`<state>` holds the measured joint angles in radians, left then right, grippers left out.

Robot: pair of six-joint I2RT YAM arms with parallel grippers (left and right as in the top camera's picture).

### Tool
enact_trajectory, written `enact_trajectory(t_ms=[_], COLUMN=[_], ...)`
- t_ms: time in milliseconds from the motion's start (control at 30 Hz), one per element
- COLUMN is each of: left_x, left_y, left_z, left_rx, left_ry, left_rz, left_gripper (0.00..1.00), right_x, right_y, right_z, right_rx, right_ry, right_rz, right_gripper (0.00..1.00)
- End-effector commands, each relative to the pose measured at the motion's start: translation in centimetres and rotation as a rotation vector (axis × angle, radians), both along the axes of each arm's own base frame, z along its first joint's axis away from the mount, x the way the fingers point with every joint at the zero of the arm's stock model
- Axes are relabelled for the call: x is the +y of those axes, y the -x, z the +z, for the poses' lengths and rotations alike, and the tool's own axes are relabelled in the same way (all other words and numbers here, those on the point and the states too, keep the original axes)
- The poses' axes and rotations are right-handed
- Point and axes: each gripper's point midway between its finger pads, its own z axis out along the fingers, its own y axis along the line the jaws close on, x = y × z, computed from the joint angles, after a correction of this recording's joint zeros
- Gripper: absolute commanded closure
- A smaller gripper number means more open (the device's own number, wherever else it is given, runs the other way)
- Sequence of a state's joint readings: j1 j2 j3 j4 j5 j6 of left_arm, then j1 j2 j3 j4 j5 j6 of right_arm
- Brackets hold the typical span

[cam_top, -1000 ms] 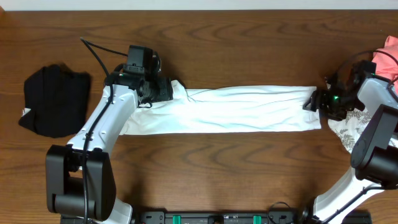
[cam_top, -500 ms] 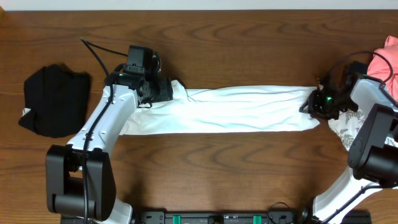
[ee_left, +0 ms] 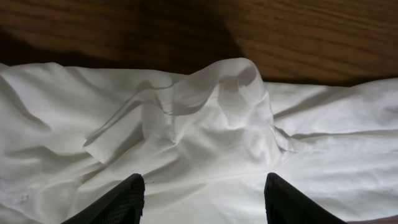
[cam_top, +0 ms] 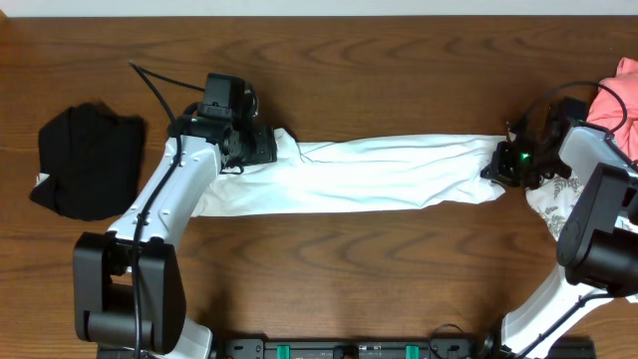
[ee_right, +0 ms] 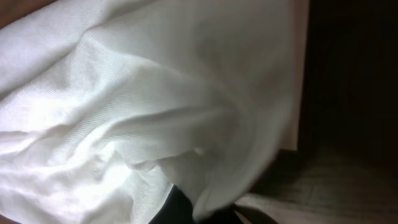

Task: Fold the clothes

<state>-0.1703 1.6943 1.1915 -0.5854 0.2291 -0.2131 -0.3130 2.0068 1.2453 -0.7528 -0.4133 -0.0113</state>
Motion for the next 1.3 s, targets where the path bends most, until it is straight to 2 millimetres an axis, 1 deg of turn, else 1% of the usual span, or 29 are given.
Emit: enact_trajectory(t_ms=[0,133,333,433,567,633,667,700,767,833,867,967,1100,1267], left_x=[0.2,0.2,0.2,0.2,0.2,0.2,0.2,0.2,0.2,0.2,0.2,0.2,0.2,0.2], left_y=[-0.3,-0.2,-0.2,-0.2,-0.2,-0.2,-0.2,-0.2,-0.2,-0.2,-0.2,-0.2,-0.2,-0.2], left_z=[0.2,0.2,0.2,0.2,0.2,0.2,0.2,0.2,0.2,0.2,0.2,0.2,0.2,0.2], left_rx=[-0.006,-0.005,-0.003,-0.002,-0.002,-0.002,-0.002,-0.003,-0.002,-0.002,-0.002,-0.002,-0.002,-0.002], left_ry=[-0.011,-0.011,-0.011,-0.011,-0.011,-0.011,-0.011,-0.011,-0.011,-0.011,-0.011,-0.011,-0.011,-0.011], left_rz=[0.005,0.005,0.005,0.005,0.005,0.005,0.005,0.005,0.005,0.005,0.005,0.005,0.005,0.005], left_gripper=[0.37,0.37,0.37,0.38,0.38,0.38,0.38,0.38,0.38,0.38,0.38,0.37,0.37,0.38], right_x=[-0.8,-1.8,-4.9,-6.1,-7.0,-7.2,-7.2,-7.2,-7.0,-6.8,-6.7,-6.6,-6.6,-6.5], right_y=[-0.3,-1.3,-2.4,-2.6,-2.2,-1.9,-1.7,-1.6,-1.4,-1.2,-1.1,-0.9,-0.9,-1.2], right_z=[-1.3,-0.6,1.2,2.1,2.2,2.2,2.2,2.1,2.1,2.1,2.1,2.0,2.0,2.0], right_rx=[0.042,0.019,-0.026,-0.042,-0.033,-0.023,-0.017,-0.012,-0.001,0.008,0.012,0.022,0.022,0.031], right_ry=[0.045,0.06,0.112,0.118,0.116,0.113,0.111,0.109,0.105,0.102,0.1,0.097,0.096,0.078], right_rz=[-0.035,-0.064,-0.122,-0.148,-0.174,-0.18,-0.181,-0.181,-0.178,-0.175,-0.174,-0.174,-0.175,-0.238], right_gripper=[0.99,0.99,0.99,0.99,0.99,0.95,0.88,0.75,0.72,0.63,0.6,0.58,0.58,0.59])
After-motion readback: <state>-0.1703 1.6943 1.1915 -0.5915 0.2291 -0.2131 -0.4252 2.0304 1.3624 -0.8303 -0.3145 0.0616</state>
